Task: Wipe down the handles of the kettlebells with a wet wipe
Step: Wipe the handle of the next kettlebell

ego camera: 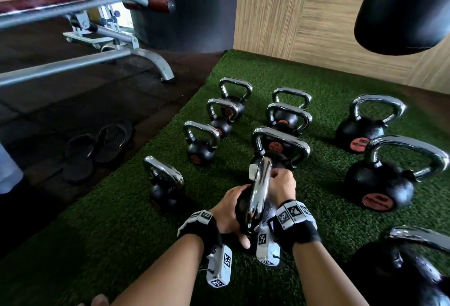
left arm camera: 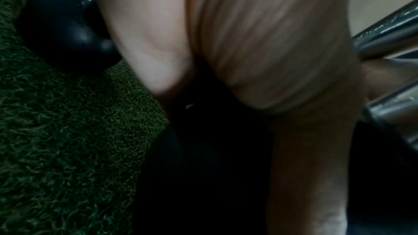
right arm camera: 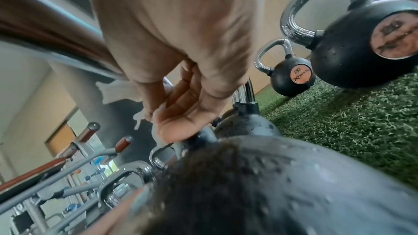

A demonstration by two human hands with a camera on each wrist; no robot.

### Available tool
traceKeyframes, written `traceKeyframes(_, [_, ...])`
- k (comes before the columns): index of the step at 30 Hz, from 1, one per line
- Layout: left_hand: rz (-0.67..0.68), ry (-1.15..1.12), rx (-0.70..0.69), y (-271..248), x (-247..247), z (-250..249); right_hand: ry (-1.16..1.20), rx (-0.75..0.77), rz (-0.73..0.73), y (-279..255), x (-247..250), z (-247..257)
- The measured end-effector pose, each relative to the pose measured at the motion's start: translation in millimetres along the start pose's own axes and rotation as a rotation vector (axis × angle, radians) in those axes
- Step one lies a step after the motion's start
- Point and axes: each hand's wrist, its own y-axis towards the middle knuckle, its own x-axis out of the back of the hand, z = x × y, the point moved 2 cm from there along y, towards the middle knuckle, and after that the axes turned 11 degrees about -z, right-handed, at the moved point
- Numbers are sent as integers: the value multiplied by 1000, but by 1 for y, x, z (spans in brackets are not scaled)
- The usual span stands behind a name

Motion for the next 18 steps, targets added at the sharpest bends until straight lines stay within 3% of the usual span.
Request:
traceKeyframes(8, [0,136,84,3,-5,-1,-138,-30,163,-8,2,9])
traceKeyframes(11, [118,308,194,-1,-1,7,-192,24,263,-18,12,8])
traceKeyframes(13, [260,363,257,1,9,6,-179,57,221,-28,26,5])
traceKeyframes(16, [481,367,307,16,33,-12,45,-36,291,-47,45,-4])
traceKeyframes(18, [412,408,327,32,43,-29,76,-13,369,-61,50,-5])
